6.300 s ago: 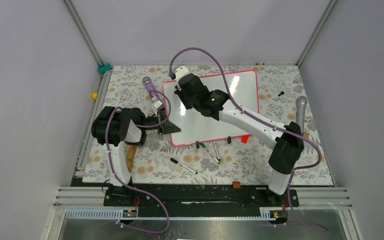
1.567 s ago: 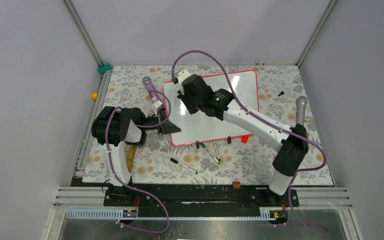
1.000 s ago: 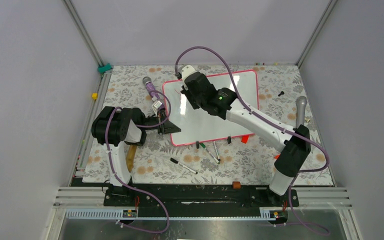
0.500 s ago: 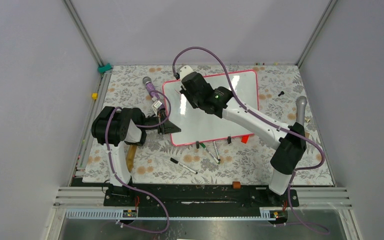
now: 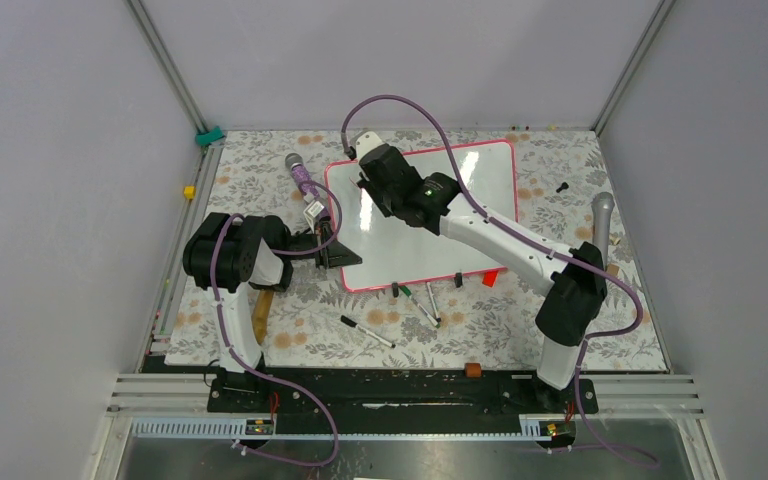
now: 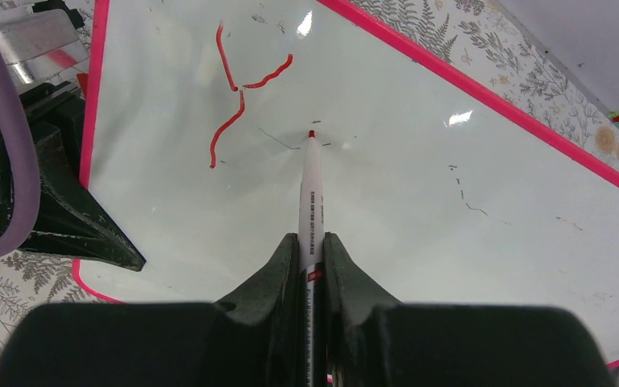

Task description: Write a sentence on the whiteboard

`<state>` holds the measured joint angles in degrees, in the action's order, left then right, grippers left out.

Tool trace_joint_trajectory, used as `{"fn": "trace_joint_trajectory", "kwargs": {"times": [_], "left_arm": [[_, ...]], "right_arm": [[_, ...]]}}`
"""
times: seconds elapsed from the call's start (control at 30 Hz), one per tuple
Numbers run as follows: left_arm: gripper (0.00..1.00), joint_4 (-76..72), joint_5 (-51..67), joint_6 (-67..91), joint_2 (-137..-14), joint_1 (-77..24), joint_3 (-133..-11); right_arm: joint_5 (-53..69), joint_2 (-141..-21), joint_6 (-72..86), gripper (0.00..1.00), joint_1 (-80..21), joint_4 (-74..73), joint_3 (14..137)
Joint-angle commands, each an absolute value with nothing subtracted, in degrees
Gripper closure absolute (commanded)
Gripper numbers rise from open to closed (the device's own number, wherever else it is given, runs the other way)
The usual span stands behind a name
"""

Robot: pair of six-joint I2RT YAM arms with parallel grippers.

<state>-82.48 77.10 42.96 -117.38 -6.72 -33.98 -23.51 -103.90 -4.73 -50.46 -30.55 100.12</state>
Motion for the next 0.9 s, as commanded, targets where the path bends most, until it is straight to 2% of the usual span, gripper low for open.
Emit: {"fn": "trace_joint_trajectory", "kwargs": {"times": [0.0,0.87], "left_arm": [[1.0,-84.2,77.2,40.6,-116.5,-6.8,-33.1],[1.0,-84.2,77.3,40.6,-116.4,-6.7,-33.1]], "right_arm": [[-24.8,-104.1,-5.6,1.0,-50.1,-30.0,102.7],[-19.3,-104.5,-6.0,1.0,-50.1,-37.5,103.6]]}}
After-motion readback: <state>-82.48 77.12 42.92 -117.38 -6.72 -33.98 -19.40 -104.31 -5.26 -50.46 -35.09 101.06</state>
